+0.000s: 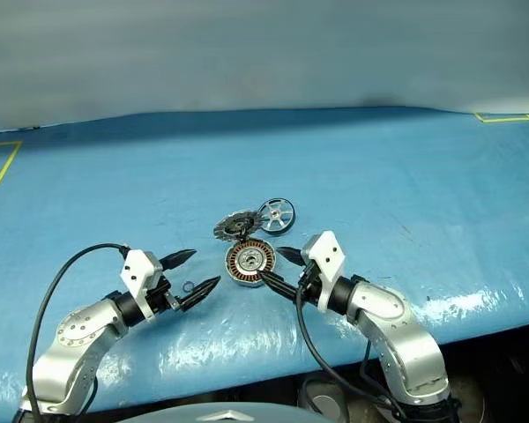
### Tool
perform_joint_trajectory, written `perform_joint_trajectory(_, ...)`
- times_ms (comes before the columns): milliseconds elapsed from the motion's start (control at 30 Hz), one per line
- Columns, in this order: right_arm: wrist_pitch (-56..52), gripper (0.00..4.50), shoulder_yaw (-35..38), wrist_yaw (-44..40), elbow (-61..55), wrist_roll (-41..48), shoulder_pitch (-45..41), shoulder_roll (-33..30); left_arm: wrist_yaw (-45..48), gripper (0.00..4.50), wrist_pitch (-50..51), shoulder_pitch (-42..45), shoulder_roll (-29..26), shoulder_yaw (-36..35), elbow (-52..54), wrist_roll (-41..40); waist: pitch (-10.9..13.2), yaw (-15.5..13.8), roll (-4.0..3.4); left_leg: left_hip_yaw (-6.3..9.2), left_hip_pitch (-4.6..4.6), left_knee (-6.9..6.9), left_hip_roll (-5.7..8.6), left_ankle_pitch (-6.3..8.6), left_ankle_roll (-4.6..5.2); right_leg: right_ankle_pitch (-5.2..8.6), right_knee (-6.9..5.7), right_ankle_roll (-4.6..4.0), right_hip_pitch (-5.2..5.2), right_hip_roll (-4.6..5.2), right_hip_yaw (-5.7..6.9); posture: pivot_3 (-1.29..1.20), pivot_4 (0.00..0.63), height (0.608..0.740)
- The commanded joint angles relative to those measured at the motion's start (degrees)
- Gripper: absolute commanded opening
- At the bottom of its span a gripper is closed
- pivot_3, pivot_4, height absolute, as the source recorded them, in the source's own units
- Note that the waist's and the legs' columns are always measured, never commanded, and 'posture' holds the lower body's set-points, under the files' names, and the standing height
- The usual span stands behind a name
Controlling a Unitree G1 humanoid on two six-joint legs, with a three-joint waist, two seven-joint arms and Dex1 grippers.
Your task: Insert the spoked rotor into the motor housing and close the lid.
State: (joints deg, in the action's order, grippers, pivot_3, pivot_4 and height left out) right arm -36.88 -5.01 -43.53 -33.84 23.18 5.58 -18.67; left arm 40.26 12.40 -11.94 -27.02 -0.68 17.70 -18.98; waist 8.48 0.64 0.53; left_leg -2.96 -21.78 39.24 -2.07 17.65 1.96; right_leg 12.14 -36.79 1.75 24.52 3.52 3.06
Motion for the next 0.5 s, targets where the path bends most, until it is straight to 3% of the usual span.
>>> perform_joint_trajectory(33, -0.4, 3.04, -3.5, -4.0, -2.6, 2.1, 0.0, -4.8, 1.4, 4.5, 1.9, 0.9, -1.1, -1.1, 0.1, -2.0, 0.0, 0.0, 0.02, -0.01, 0.0, 0.02, 0.0, 0.0, 0.0, 0.0, 0.0, -0.01, 0.0, 0.01, -0.01, 0.0, 0.15, 0.74)
perform_joint_trajectory(233, 2.7, 3.04, -9.9, -5.2, -1.0, -2.9, -4.6, -11.9, 4.4, 4.5, 3.3, 2.6, -5.1, -1.3, -1.5, -1.8, 0.0, 0.0, 0.06, -0.02, 0.0, 0.01, 0.01, 0.0, 0.0, -0.01, -0.03, -0.09, 0.04, -0.03, -0.03, 0.0, 0.15, 0.74)
perform_joint_trajectory(500, 4.3, 3.04, -12.2, -3.6, 1.8, -5.1, -6.1, -12.7, 4.6, 4.5, 4.1, 0.5, -10.3, -7.4, 1.0, -2.1, 0.1, -0.1, 0.28, -0.03, -0.01, 0.0, 0.0, 0.01, 0.01, -0.14, 0.0, -0.33, 0.03, -0.01, -0.01, 0.0, 0.15, 0.74)
